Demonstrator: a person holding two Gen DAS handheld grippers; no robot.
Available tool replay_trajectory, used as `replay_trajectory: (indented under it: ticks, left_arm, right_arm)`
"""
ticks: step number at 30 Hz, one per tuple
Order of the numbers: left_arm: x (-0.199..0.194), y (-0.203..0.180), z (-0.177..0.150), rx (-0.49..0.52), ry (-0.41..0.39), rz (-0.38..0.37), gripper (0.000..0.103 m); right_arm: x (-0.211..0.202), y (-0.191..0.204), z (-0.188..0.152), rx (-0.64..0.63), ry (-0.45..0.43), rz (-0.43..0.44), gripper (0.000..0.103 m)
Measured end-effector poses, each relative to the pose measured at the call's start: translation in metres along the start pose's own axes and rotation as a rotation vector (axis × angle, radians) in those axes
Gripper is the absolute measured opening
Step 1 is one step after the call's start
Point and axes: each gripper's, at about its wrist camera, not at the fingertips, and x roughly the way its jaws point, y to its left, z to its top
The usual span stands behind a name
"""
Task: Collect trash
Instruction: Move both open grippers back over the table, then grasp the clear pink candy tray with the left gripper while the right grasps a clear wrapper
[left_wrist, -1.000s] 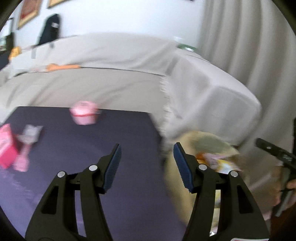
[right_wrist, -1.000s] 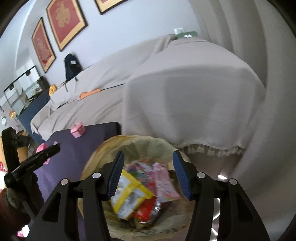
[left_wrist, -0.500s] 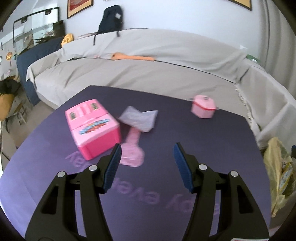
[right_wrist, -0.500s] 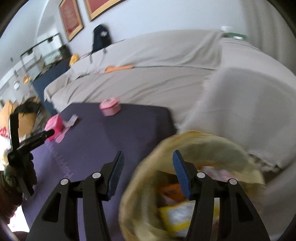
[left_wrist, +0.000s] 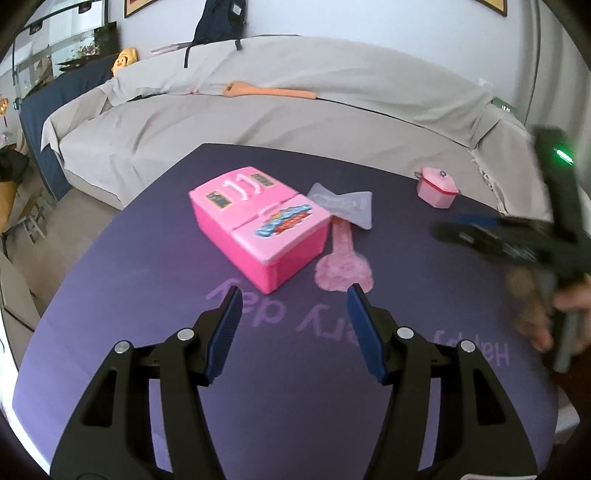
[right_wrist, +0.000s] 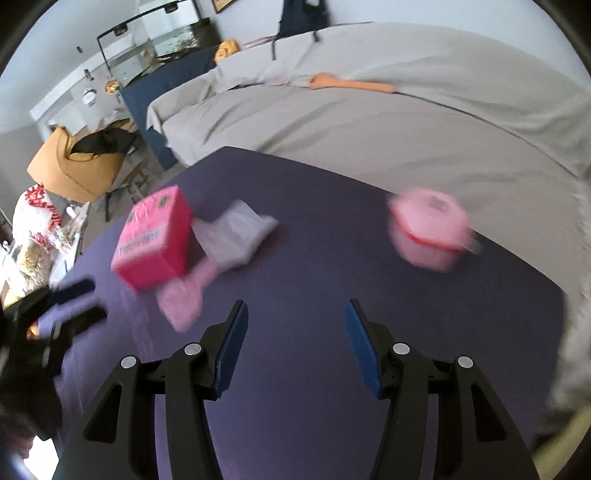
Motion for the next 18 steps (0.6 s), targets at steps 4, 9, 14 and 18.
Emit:
replay_trajectory:
  ticks: [4,9,14,18]
  left_arm:
    - [0.002,0.014,-0.001,-0.031,0.017,-0.049,0.058]
    - [0.004,0.018,-0.003,-0.04,0.014,-0.074,0.058]
    - [0.011,0.006,-0.002,-0.027,0.033,-0.091,0.059]
    - [0.02,-0.008,0.003,-0.024,0.037,-0.085,0.059]
  right_arm:
    - [0.048,0.019,0.033,0.018,0.03,0.036,0.052]
    - [0.084,0.027,0.053,0.034,0.053,0.034,0.048]
    - [0.083,0.028,0.055,-0.01,0.09,0.033,0.009]
    - [0.058,0.021,0.044,-0.031,0.066,0.034,0.005]
